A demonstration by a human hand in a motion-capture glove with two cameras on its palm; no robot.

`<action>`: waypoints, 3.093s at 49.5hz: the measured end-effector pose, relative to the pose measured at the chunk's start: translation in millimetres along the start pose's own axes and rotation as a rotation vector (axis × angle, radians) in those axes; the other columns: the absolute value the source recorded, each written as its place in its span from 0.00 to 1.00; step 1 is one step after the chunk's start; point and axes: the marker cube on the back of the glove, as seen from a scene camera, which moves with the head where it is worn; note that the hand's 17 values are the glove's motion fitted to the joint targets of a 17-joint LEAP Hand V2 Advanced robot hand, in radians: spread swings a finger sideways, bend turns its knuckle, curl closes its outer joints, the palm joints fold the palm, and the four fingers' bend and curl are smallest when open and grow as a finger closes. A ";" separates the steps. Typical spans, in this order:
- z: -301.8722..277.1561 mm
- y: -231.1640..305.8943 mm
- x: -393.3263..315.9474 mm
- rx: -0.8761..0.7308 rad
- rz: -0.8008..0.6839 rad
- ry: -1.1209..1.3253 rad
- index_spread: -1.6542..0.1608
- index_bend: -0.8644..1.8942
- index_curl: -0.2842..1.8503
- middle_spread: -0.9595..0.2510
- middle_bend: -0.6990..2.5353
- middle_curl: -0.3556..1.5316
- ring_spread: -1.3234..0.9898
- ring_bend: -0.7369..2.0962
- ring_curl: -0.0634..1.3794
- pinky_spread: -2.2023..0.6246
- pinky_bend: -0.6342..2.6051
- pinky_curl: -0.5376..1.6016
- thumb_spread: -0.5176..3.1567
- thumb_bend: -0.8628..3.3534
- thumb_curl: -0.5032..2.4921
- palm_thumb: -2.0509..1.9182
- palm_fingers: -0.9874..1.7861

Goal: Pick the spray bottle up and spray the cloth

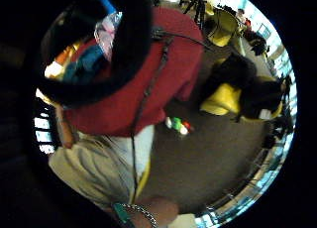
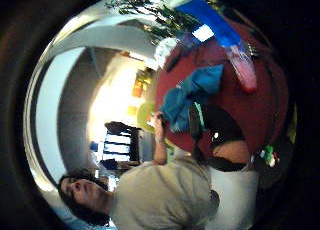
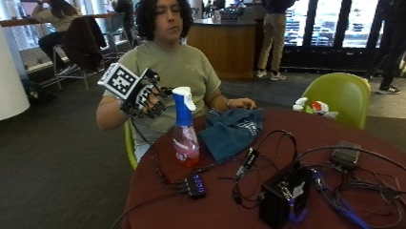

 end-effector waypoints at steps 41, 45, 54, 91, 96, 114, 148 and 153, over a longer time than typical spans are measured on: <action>56.4 -59.4 2.3 0.505 0.063 -0.327 0.78 0.54 0.37 0.64 0.46 0.55 0.49 0.62 0.47 0.72 0.50 0.55 0.57 0.25 0.34 0.74 0.79; 49.4 -48.3 -1.7 0.461 -0.035 -0.241 0.78 0.53 0.37 0.65 0.45 0.55 0.49 0.61 0.47 0.71 0.49 0.55 0.56 0.24 0.34 0.73 0.77; 31.4 -15.9 -16.2 0.346 -0.081 -0.104 0.80 0.46 0.36 0.70 0.41 0.52 0.52 0.54 0.42 0.70 0.43 0.51 0.52 0.23 0.35 0.72 0.73; -19.9 61.5 9.5 -0.043 -0.048 0.639 0.70 0.38 0.30 0.81 0.26 0.36 0.57 0.38 0.28 0.86 0.29 0.41 0.49 0.20 0.31 0.65 0.48; -14.9 47.8 4.2 0.012 -0.018 0.499 0.70 0.37 0.29 0.82 0.27 0.36 0.57 0.38 0.28 0.86 0.28 0.41 0.49 0.20 0.31 0.66 0.49; 27.0 -74.1 17.6 0.320 -0.003 -0.430 0.75 0.35 0.26 0.85 0.29 0.37 0.58 0.40 0.30 0.85 0.28 0.41 0.45 0.20 0.32 0.71 0.53; 74.4 -191.9 36.6 0.489 0.179 -0.415 0.79 0.39 0.26 0.84 0.33 0.39 0.56 0.41 0.29 0.83 0.24 0.38 0.39 0.20 0.30 0.67 0.58; 77.1 -201.6 37.0 0.471 0.183 -0.382 0.79 0.42 0.28 0.82 0.33 0.39 0.56 0.41 0.28 0.83 0.23 0.37 0.39 0.20 0.30 0.67 0.66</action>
